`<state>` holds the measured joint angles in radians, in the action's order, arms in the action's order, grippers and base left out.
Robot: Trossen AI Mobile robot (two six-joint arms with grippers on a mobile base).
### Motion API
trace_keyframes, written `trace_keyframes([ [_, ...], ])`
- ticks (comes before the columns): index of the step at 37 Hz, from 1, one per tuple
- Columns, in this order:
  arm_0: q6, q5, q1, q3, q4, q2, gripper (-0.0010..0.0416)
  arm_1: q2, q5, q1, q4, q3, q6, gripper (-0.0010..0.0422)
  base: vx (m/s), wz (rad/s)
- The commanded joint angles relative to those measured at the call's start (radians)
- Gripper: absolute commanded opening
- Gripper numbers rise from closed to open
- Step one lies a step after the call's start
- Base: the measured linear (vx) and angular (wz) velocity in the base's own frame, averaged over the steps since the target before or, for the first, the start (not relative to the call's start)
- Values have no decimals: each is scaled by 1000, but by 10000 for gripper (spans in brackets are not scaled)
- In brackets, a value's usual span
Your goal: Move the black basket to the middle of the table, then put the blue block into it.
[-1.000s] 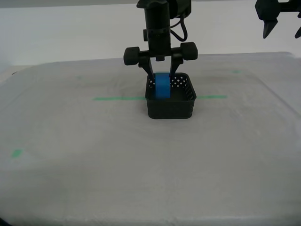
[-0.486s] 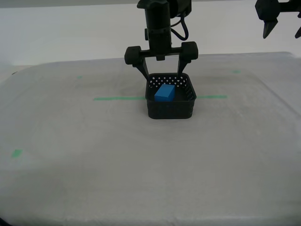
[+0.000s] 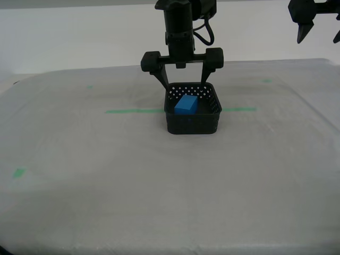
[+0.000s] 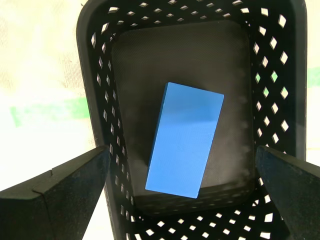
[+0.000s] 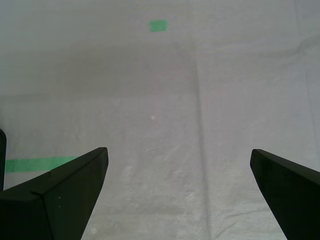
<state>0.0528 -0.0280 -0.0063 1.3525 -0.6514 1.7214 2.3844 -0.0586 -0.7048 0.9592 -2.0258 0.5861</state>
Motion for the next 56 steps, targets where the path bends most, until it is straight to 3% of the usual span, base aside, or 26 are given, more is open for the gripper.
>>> trace_keyframes([
  [1,-1,1,1,0,0,-1,399,-2,-2,-1,9,-1,-12,401,0,0],
  [8,-1,1,0,0,0,-1,399,-28,-16,1,7,-1,-27,401,0,0],
  [22,-1,1,0,0,0,-1,399,-129,-107,26,77,-1,-35,401,0,0],
  [43,-1,1,1,0,0,-1,399,-244,-126,112,179,13,-80,401,0,0],
  [50,-1,1,1,0,0,-1,399,-322,-132,142,132,122,-84,401,0,0],
  [56,-1,1,1,0,0,-1,399,-422,-93,190,19,284,-91,401,0,0],
])
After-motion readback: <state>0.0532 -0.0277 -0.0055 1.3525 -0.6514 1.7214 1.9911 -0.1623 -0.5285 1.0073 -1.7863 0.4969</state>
